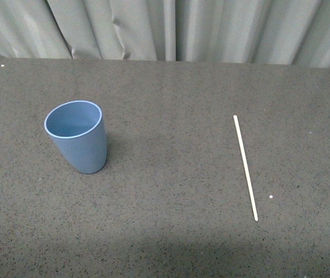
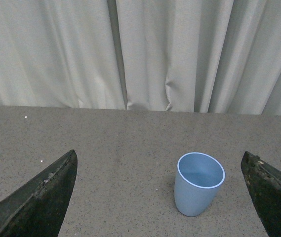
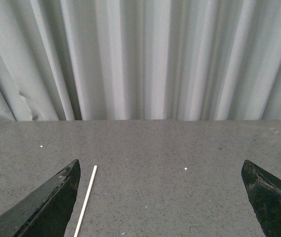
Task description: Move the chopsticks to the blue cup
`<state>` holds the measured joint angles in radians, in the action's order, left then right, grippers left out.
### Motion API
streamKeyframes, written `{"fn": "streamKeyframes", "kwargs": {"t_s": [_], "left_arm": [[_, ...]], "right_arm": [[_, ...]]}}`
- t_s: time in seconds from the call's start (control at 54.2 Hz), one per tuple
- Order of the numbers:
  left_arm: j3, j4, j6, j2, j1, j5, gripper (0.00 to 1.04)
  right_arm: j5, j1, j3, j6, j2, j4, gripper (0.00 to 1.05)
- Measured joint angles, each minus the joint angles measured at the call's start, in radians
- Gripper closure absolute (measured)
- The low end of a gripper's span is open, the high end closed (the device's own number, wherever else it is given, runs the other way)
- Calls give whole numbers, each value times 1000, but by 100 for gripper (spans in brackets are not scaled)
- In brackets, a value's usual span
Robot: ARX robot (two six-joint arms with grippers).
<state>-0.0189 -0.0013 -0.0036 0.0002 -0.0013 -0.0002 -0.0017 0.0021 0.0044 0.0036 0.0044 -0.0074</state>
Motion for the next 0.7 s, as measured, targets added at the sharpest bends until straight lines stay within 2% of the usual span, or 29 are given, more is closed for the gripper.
{"fn": "streamKeyframes", "kwargs": {"t_s": [0.203,0.24,0.313,0.332,0.442,0.535,0.7], "left_arm": [[0,0,0,0,0,0,7],[0,0,0,0,0,0,7],[0,0,0,0,0,-2,7],[0,0,0,0,0,-2,7],[0,0,0,0,0,0,7],[0,0,0,0,0,0,7],[0,0,0,0,0,0,7]], "right_arm": [[1,0,0,0,0,0,9],[65,25,5,-23,15,-10,9],[273,102,22,-72,143,43,9],[282,113,27,-76,186,70,9],[257,140,68,-68,426,222,9],[167,155,154,-45,760,378,9],[28,177,347,-16,1250,418,9]]}}
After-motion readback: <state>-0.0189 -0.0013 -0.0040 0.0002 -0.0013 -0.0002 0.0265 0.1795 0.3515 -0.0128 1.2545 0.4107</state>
